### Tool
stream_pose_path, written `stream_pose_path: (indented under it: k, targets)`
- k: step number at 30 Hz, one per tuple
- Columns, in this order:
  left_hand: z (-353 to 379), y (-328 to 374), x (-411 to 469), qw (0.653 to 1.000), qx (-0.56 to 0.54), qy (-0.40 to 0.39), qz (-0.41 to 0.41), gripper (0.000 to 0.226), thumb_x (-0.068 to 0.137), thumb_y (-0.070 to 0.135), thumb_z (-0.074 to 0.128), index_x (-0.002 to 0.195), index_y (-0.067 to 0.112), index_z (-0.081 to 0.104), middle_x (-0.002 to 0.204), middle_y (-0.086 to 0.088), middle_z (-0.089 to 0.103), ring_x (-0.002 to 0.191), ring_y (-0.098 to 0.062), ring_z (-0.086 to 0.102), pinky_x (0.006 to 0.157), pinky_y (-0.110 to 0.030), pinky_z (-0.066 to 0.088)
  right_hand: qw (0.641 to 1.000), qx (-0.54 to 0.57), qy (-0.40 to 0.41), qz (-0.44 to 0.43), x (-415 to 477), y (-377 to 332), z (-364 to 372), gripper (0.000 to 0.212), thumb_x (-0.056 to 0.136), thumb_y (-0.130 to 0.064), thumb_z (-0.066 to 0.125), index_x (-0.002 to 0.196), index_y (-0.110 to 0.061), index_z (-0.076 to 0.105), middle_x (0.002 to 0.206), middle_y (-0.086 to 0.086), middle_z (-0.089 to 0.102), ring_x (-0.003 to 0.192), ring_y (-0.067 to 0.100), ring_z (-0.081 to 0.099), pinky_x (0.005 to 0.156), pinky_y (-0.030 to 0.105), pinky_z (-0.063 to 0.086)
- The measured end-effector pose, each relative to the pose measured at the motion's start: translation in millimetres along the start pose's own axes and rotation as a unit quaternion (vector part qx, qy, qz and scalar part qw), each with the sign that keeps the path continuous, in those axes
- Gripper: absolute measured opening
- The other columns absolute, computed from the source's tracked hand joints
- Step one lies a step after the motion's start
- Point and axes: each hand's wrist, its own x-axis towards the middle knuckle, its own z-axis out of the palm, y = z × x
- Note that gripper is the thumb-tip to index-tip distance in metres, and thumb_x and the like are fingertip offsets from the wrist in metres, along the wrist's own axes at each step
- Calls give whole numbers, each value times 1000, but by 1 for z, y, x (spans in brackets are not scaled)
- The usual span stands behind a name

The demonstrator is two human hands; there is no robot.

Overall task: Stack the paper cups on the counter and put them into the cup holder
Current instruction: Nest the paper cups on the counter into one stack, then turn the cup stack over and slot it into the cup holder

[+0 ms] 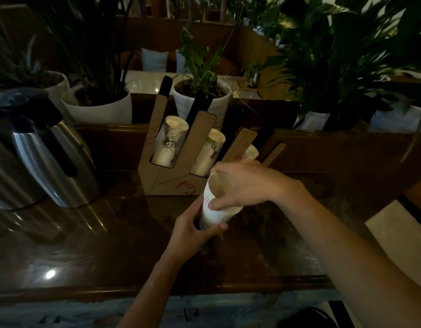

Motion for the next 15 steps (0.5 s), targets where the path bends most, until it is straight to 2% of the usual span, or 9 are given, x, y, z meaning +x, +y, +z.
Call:
stream_pose_path:
  k: [2, 3, 5, 7, 9, 11, 13, 15]
  targets:
    - [-5, 7, -4, 996, -40, 83, -3, 107, 69, 43, 85, 159, 20, 31, 158, 2, 47, 146, -17, 47, 114, -47, 48, 992, 113, 53, -9, -2, 12, 2, 67, 60, -70, 75, 116, -41, 52, 113, -11, 58, 104, 16, 57, 76, 41, 55]
    - [-9, 13, -8, 987, -78, 135, -24, 114, 66, 46, 87, 160, 21, 28, 159, -1, 45, 146, -21, 46, 115, -50, 46, 979, 190, 72, -9, -5, 18, 5, 69, 59, -70, 76, 116, -41, 49, 115, -11, 56, 104, 14, 57, 77, 42, 56]
    - [-15, 25, -17, 962, -200, 175, -70, 102, 68, 54, 88, 153, 29, 39, 150, -4, 56, 136, -26, 57, 109, -55, 49, 922, 374, 94, -22, -12, 28, 21, 75, 56, -65, 83, 116, -39, 48, 123, -4, 54, 109, 18, 58, 85, 46, 59]
    - [-18, 40, -22, 950, -274, 119, -87, 78, 76, 58, 78, 143, 29, 53, 139, -7, 66, 123, -27, 68, 100, -55, 56, 850, 516, 95, -47, -19, 30, 49, 79, 53, -59, 91, 114, -31, 49, 125, 7, 55, 113, 27, 61, 88, 49, 59]
    - [-21, 54, -26, 965, -250, 71, -37, 74, 78, 59, 77, 143, 29, 55, 136, -1, 68, 120, -21, 70, 90, -41, 63, 821, 559, 101, -60, -23, 25, 75, 72, 57, -55, 93, 109, -25, 52, 121, 10, 62, 113, 29, 64, 87, 53, 59]
    - [-27, 66, -26, 978, -198, 68, 26, 79, 77, 46, 81, 148, 38, 47, 136, 11, 65, 122, -13, 68, 84, -31, 63, 832, 539, 114, -63, -25, 18, 85, 56, 66, -50, 92, 101, -24, 58, 114, 3, 70, 110, 23, 68, 85, 51, 60]
    - [-37, 71, -24, 985, -145, 65, 67, 83, 77, 34, 81, 151, 38, 43, 138, 15, 60, 125, -13, 65, 82, -33, 64, 827, 539, 135, -81, -25, 18, 82, 47, 72, -47, 89, 105, -28, 62, 116, -3, 72, 112, 19, 69, 82, 35, 60]
    - [-48, 79, -20, 991, -61, 72, 96, 88, 76, 35, 84, 153, 34, 40, 143, 14, 54, 128, -16, 62, 83, -38, 65, 785, 584, 173, -110, -22, 20, 68, 66, 70, -44, 91, 125, -46, 53, 128, -12, 67, 119, 14, 65, 82, 28, 60]
